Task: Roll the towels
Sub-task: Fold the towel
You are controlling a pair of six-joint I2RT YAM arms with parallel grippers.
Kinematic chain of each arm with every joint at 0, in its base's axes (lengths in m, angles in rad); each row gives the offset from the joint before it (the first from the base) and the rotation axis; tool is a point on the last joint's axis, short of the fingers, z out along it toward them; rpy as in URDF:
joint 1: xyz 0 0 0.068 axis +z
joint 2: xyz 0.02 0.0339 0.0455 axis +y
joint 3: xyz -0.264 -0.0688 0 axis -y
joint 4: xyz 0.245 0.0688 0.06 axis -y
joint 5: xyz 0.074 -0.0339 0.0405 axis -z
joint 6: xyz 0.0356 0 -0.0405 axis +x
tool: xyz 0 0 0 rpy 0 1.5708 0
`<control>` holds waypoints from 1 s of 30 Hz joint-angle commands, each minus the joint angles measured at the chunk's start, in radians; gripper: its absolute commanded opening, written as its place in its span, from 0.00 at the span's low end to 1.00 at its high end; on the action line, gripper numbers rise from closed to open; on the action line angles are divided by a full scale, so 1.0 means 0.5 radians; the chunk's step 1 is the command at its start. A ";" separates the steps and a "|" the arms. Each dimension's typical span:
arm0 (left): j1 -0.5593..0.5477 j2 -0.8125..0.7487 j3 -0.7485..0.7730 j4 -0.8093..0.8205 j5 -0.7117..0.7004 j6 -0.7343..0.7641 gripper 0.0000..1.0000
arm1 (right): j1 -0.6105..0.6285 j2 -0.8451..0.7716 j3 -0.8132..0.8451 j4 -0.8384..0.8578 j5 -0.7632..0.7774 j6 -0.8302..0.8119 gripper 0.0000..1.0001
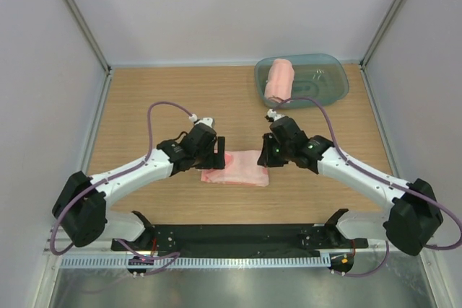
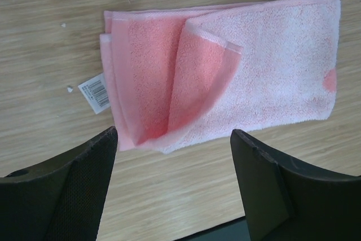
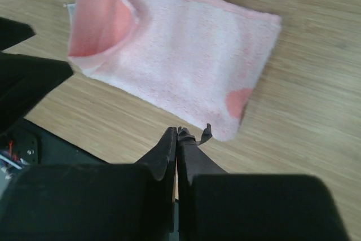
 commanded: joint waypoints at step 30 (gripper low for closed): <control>-0.279 0.603 0.142 0.192 -0.576 0.125 0.71 | -0.155 0.474 -0.576 0.719 -0.478 0.169 0.01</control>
